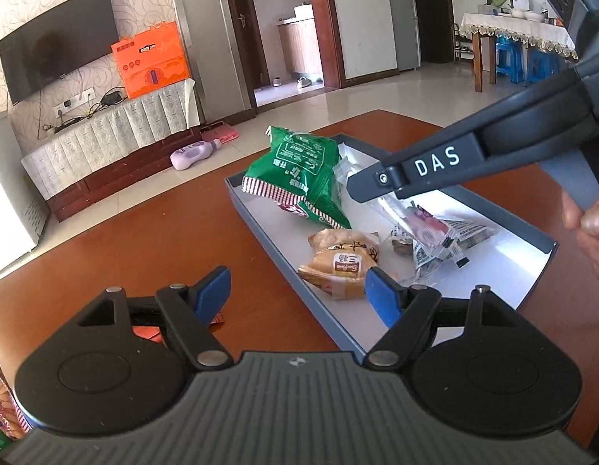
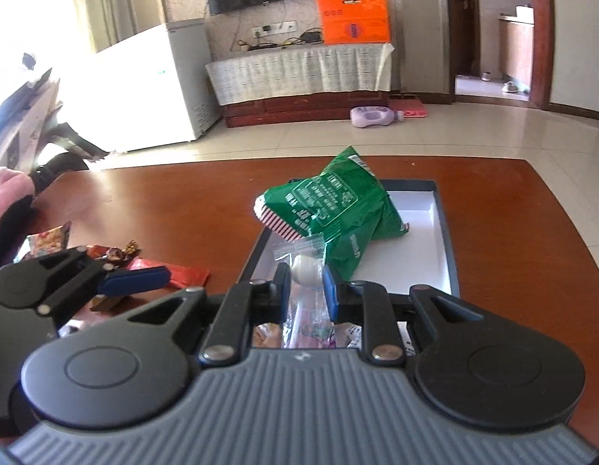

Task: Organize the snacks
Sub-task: 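Move both grippers back over the snacks on the table, then grasp the small silver candy with the left gripper while the right grasps the tan packet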

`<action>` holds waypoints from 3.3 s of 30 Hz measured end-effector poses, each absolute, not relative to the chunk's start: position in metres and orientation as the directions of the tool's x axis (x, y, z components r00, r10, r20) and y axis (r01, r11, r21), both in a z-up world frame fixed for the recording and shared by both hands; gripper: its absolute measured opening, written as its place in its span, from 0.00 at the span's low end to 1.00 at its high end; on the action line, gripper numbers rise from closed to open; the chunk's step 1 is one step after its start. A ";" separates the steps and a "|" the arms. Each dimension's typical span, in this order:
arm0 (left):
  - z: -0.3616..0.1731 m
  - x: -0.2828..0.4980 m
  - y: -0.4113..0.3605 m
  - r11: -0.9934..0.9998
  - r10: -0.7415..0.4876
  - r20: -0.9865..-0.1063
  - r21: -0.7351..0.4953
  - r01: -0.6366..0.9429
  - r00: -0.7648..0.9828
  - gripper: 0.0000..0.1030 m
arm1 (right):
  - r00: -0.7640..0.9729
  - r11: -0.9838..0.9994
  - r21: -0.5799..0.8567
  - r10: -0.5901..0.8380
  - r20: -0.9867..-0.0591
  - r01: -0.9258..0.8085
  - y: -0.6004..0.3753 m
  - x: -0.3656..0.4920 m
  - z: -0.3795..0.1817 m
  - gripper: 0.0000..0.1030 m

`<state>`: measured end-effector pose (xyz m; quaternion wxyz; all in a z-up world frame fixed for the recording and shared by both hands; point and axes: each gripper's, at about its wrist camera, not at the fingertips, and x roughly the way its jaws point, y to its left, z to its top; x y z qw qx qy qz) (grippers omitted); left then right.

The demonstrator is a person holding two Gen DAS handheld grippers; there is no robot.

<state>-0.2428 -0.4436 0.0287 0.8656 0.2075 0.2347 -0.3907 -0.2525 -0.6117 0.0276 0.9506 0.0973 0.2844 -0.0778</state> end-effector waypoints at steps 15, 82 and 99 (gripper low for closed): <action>0.034 -0.251 -0.449 0.612 -0.581 -0.552 0.187 0.768 0.598 0.83 | 0.934 0.926 0.300 -0.123 -0.336 0.230 -0.617 -0.312 0.061 0.45; -0.012 -0.221 -0.267 0.868 -0.376 -0.627 0.019 0.496 0.683 0.39 | 0.715 0.910 -0.193 0.145 -0.684 -0.368 -0.397 -0.155 -0.016 0.54; -0.011 -0.229 -0.277 0.874 -0.326 -0.618 0.091 0.477 0.715 0.38 | 0.752 0.976 0.082 0.206 -0.626 -0.199 -0.436 -0.174 0.013 0.38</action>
